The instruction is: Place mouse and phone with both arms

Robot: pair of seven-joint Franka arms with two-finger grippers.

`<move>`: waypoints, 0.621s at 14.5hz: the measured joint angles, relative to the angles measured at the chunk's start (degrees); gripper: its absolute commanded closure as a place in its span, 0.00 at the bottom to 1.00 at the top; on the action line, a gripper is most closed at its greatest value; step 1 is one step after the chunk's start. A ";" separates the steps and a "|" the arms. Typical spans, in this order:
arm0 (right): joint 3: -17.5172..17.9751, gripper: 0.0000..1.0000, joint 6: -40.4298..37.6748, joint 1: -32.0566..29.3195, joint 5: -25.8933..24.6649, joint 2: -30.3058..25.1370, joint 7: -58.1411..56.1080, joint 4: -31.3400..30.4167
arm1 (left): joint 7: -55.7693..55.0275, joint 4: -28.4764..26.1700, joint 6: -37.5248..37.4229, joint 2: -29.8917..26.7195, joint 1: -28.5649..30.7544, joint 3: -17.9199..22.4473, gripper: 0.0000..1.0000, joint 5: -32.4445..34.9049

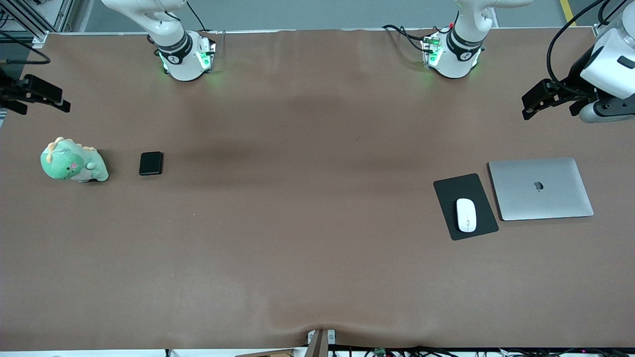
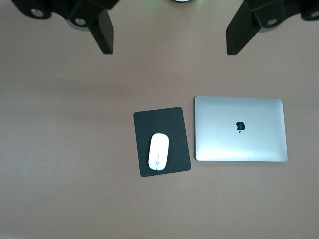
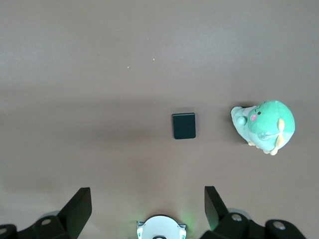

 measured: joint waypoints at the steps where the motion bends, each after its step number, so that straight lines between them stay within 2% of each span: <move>1: -0.16 0.00 0.31 -0.03 -0.05 -1.16 0.08 -1.56 | 0.00 0.00 0.21 0.00 0.03 0.03 0.00 0.00; 5: -0.78 0.00 1.32 -0.13 -0.31 -2.26 0.09 -2.56 | 0.02 0.00 0.34 0.00 0.03 0.04 0.00 0.00; 9: -0.60 0.00 1.76 0.00 -3.19 -2.26 0.09 -2.17 | 0.02 0.00 0.39 0.00 0.04 0.09 0.00 0.00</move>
